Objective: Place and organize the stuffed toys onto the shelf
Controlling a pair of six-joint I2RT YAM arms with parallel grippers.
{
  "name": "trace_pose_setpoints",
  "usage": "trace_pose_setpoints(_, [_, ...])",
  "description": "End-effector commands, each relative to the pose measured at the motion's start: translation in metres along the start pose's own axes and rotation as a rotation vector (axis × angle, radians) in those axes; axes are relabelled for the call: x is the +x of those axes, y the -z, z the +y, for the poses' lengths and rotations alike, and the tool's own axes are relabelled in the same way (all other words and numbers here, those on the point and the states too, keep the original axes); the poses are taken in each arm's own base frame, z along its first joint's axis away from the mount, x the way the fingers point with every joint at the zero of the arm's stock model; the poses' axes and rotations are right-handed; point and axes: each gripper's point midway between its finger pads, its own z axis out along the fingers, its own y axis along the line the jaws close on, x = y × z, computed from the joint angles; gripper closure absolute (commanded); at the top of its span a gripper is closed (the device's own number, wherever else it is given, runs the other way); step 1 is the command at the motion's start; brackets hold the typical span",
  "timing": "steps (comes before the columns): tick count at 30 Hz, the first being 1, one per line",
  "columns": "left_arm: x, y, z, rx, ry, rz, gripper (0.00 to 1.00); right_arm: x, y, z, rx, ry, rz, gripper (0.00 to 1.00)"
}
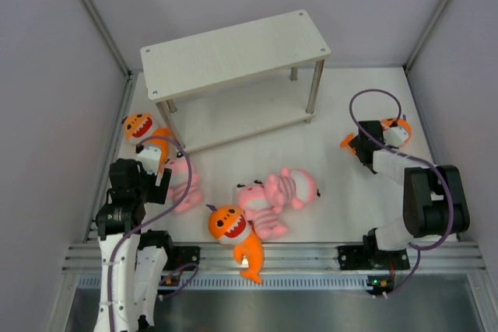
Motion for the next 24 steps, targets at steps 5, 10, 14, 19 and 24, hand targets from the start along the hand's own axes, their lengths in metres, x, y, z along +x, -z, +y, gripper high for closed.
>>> trace_pose_setpoints(5, [-0.012, 0.005, 0.009, -0.035, 0.017, -0.038, 0.01, -0.008, -0.010, 0.014, -0.052, -0.019, 0.022, 0.25])
trace_pose_setpoints(10, [-0.011, 0.004, 0.009, -0.034, 0.020, -0.031, 0.01, -0.012, -0.024, 0.014, -0.053, -0.022, 0.070, 0.41])
trace_pose_setpoints(14, [-0.010, 0.005, 0.010, -0.039, 0.023, -0.022, 0.01, -0.014, -0.028, 0.023, -0.092, -0.006, 0.094, 0.60])
trace_pose_setpoints(19, [-0.012, 0.011, 0.012, -0.044, 0.028, -0.014, 0.01, -0.029, -0.016, 0.038, -0.194, 0.052, 0.046, 0.73])
trace_pose_setpoints(24, [-0.022, 0.024, 0.011, -0.010, 0.013, -0.025, 0.01, -0.070, 0.025, 0.052, -0.309, 0.174, -0.076, 0.79])
